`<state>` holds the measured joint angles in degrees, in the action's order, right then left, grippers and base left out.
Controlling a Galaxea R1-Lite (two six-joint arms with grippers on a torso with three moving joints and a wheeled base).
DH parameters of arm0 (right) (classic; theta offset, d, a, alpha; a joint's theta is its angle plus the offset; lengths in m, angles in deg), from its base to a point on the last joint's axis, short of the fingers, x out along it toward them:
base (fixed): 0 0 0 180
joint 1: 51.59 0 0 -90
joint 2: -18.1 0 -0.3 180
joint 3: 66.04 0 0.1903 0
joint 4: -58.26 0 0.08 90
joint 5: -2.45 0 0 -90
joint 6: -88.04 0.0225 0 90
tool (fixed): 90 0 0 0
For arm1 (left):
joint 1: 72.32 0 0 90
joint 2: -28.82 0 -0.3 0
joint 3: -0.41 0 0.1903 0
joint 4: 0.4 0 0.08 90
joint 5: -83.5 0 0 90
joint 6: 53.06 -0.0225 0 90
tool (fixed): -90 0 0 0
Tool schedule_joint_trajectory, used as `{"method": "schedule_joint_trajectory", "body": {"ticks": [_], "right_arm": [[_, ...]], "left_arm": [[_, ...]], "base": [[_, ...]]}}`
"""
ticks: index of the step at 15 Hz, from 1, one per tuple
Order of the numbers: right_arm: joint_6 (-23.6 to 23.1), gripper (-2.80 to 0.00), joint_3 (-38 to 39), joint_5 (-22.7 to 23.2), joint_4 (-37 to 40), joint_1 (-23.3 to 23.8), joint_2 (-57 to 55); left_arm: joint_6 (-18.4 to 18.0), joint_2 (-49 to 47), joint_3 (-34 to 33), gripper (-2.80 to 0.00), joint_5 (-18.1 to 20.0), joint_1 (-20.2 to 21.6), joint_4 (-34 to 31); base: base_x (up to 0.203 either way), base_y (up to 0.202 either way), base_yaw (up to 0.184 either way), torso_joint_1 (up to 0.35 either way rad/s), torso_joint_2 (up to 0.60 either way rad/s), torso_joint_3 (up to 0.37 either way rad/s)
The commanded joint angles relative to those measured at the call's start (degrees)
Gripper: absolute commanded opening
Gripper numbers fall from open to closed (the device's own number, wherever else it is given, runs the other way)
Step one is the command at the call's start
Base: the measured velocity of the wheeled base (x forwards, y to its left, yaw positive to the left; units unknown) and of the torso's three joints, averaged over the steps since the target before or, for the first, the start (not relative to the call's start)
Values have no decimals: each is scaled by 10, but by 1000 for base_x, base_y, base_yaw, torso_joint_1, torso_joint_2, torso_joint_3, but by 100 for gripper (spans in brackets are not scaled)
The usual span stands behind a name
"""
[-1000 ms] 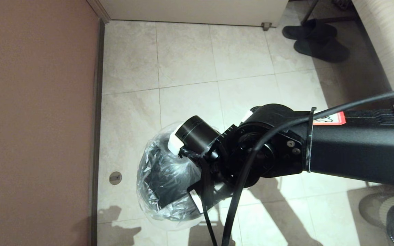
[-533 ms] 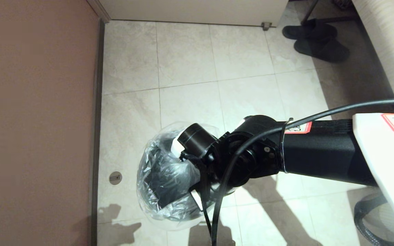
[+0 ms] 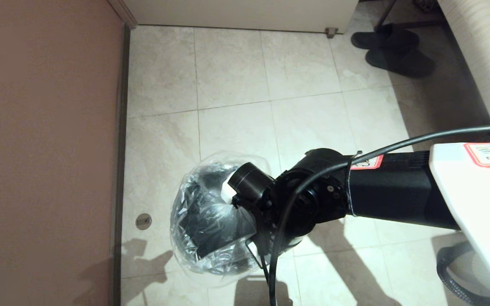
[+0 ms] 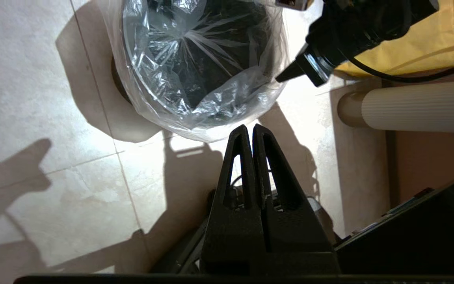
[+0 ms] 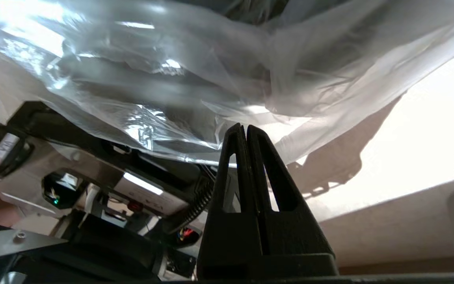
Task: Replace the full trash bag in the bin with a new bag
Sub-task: Put the new garbage bag on the trash can
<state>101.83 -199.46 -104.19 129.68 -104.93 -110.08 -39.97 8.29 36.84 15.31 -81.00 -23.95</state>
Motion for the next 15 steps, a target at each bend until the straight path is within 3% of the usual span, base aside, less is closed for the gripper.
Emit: {"method": "schedule_joint_trajectory", "body": {"ticks": [1,6,9,12,15], "right_arm": [[5,-280,11,-1,9,-2,1],[13,-280,35,-1,7,-17,-12],[43,-280,35,2,2,-22,-34],[57,-280,35,5,-58,-19,-55],[58,-280,45,11,-62,-16,-50]], "left_arm": [[-12,-31,3,-280,-1,1,1],[-28,-66,-8,-280,-5,1,41],[-27,-75,-8,-280,-5,1,45],[-27,-87,-17,-280,-5,1,69],[-27,-88,-30,-280,-4,1,86]], "base": [[0,0,0,0,0,0],[0,0,0,0,0,0],[0,0,0,0,0,0],[0,0,0,0,0,0],[0,0,0,0,0,0]]}}
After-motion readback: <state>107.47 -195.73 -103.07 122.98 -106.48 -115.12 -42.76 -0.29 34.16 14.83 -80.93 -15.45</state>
